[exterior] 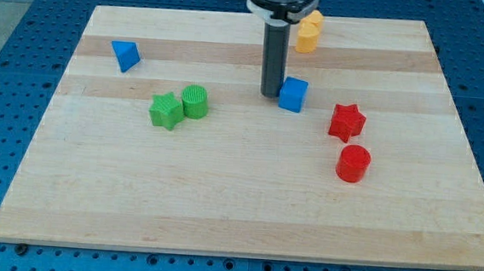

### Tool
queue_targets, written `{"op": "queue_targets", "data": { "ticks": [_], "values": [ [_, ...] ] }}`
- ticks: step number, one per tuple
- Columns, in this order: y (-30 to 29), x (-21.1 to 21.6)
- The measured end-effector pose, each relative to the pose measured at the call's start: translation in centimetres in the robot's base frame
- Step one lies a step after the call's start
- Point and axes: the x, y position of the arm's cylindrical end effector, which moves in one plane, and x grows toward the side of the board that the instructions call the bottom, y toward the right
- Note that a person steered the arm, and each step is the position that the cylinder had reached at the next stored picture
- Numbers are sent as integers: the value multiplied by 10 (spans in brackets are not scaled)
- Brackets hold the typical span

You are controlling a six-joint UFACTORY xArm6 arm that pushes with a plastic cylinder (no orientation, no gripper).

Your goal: Move the blue cube a bit up and right

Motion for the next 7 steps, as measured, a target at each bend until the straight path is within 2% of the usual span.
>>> {"op": "queue_targets", "data": {
  "ticks": [2,4,7],
  "values": [
    [0,65],
    [27,37],
    [48,31]
  ]
}}
